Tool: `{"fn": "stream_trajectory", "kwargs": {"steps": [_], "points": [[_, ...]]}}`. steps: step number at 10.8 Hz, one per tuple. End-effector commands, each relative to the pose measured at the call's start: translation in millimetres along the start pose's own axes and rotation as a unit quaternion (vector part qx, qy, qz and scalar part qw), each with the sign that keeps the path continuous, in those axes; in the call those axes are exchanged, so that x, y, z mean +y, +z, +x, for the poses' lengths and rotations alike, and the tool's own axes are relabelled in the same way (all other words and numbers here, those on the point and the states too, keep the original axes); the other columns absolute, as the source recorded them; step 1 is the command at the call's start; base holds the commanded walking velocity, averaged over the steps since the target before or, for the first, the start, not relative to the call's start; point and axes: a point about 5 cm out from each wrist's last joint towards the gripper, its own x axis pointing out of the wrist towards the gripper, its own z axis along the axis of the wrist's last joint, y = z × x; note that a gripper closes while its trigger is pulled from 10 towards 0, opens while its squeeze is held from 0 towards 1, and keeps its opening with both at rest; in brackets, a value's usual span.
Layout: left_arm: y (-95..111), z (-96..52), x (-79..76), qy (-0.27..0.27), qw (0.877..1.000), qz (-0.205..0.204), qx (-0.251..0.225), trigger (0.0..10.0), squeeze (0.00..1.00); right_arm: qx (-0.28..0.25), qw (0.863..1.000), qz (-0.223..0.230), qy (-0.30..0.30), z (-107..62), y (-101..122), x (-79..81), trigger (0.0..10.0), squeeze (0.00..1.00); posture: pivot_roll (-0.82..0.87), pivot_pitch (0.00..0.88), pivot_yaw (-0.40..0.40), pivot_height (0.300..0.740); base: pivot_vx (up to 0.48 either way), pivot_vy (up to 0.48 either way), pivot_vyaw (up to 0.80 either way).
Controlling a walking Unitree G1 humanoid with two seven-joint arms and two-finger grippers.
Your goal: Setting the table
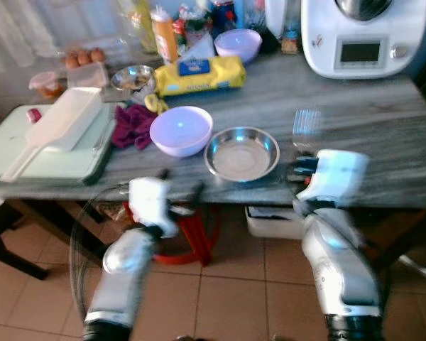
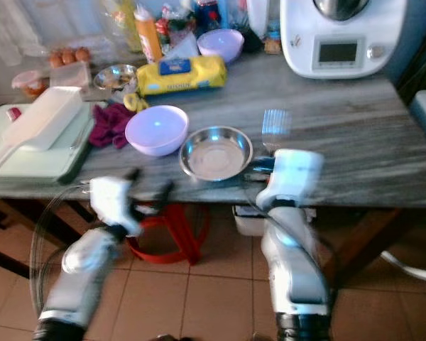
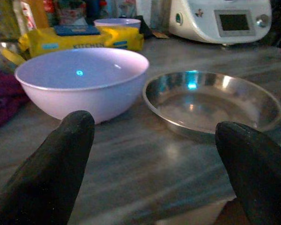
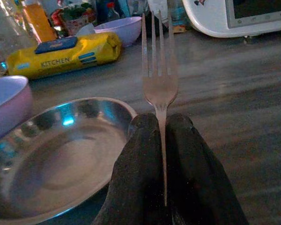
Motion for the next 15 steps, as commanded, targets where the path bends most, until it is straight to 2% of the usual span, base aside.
{"fn": "stream_trajectory", "kwargs": {"steps": [1,4,5,6,8,11,14,15], "points": [[1,-2.6,-3.6,-0.013,1.0,-0.002,-0.003,10.0,0.0,-0.007,1.0,-0.002,-0.01,-1.0,3,-4.9,10.0,0.0,-0.16,0.151,0.124,0.74,0.0,0.0,0.0],[0,-24.3,-4.8,-0.078,0.997,0.001,0.016,10.0,0.0,-0.007,0.999,-0.011,-0.04,0.8,2,-13.9,10.0,0.0,-0.15,0.152,0.117,0.74,0.0,0.0,0.0],[-1,-27.4,-4.1,-0.086,0.996,0.007,0.019,10.0,0.0,0.003,0.999,-0.006,-0.047,2.2,0,-18.1,10.0,0.0,-0.14,0.153,0.117,0.74,0.0,0.0,0.0],[-1,-28.2,-5.2,-0.096,0.995,0.001,0.022,10.0,0.0,0.01,0.999,-0.015,-0.049,3.5,-1,-20.1,10.0,0.0,-0.14,0.157,0.114,0.74,0.0,0.0,0.0],[0,-29.8,-9.5,-0.125,0.992,0.008,0.027,10.0,0.0,0.036,0.998,0.004,-0.052,9.8,-5,-21.5,10.0,0.0,-0.15,0.163,0.115,0.74,0.0,0.0,0.0],[-12,-32.1,-13.2,-0.136,0.99,0.0,0.039,10.0,0.0,0.059,0.996,0.018,-0.067,26.8,-3,-32.5,10.0,0.0,-0.15,0.175,0.12,0.74,0.0,0.0,0.0],[-22,-34.8,-13.7,-0.148,0.988,-0.004,0.046,10.0,0.0,0.091,0.992,0.063,-0.061,44.3,-3,-28.5,10.0,0.0,-0.14,0.186,0.117,0.74,0.0,0.0,0.0],[-24,-35.1,-14.5,-0.151,0.987,-0.006,0.046,10.0,0.0,0.091,0.992,0.061,-0.062,47.8,-1,-30.3,10.0,0.0,-0.14,0.188,0.115,0.74,0.0,0.0,0.0]]}}
